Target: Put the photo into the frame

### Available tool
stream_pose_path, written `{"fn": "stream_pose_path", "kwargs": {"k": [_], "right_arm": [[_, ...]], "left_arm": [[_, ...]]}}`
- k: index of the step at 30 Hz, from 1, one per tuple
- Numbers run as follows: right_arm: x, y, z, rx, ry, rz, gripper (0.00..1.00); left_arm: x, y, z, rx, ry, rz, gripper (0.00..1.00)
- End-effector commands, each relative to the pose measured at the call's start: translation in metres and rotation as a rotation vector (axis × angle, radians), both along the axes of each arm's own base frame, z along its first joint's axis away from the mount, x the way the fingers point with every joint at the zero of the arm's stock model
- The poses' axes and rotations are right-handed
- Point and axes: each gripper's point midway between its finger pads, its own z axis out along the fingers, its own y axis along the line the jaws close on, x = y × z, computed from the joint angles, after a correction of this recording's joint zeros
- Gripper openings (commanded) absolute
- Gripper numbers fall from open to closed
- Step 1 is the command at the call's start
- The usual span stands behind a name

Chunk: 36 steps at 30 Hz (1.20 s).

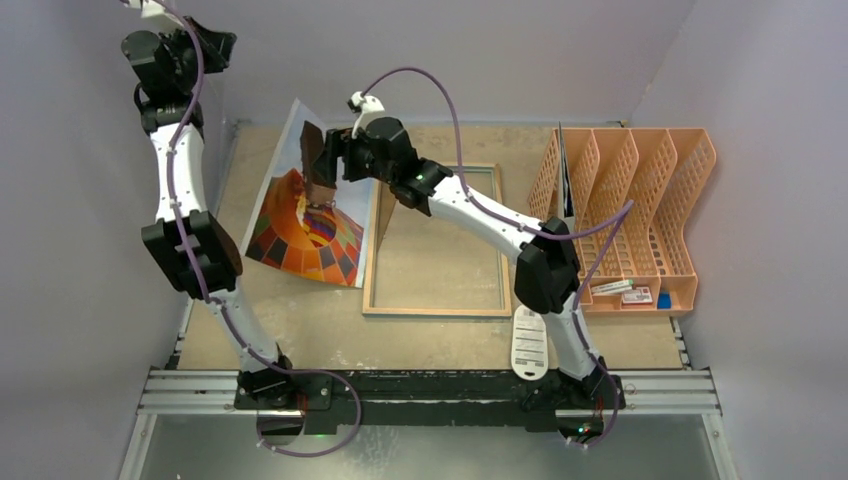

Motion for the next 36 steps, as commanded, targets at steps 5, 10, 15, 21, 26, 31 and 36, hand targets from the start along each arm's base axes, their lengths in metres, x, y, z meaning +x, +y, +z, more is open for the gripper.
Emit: {"fn": "stream_pose_path", "kwargs": {"k": [5, 10, 15, 21, 26, 31, 36], "right_arm": [[0.014, -0.045, 0.045, 0.106, -0.041, -0.214, 0.76], [0.011, -0.072, 0.094, 0.224, -0.140, -0.262, 0.74], [0.007, -0.083, 0.123, 0.272, -0.175, -0.241, 0.70], [-0.009, -0.119, 0.179, 0.432, -0.377, -0.299, 0.73], [-0.028, -0.123, 0.211, 0.496, -0.466, -0.178, 0.78], [-0.029, -0.137, 0.226, 0.575, -0.494, -0.068, 0.90], [-0.030, -0.154, 0.238, 0.586, -0.585, -0.046, 0.99]], "left_arm": [[-0.046, 0.025, 0.079, 0.106, -0.114, 0.242, 0.00], [-0.079, 0.037, 0.104, 0.167, -0.137, 0.377, 0.00], [-0.112, 0.056, 0.141, 0.202, -0.200, 0.542, 0.00], [-0.145, 0.055, 0.181, 0.261, -0.257, 0.605, 0.00], [-0.155, 0.029, 0.204, 0.230, -0.318, 0.485, 0.00], [-0.165, -0.012, 0.227, 0.167, -0.398, 0.280, 0.00], [-0.181, -0.038, 0.252, 0.107, -0.458, 0.165, 0.00]]}}
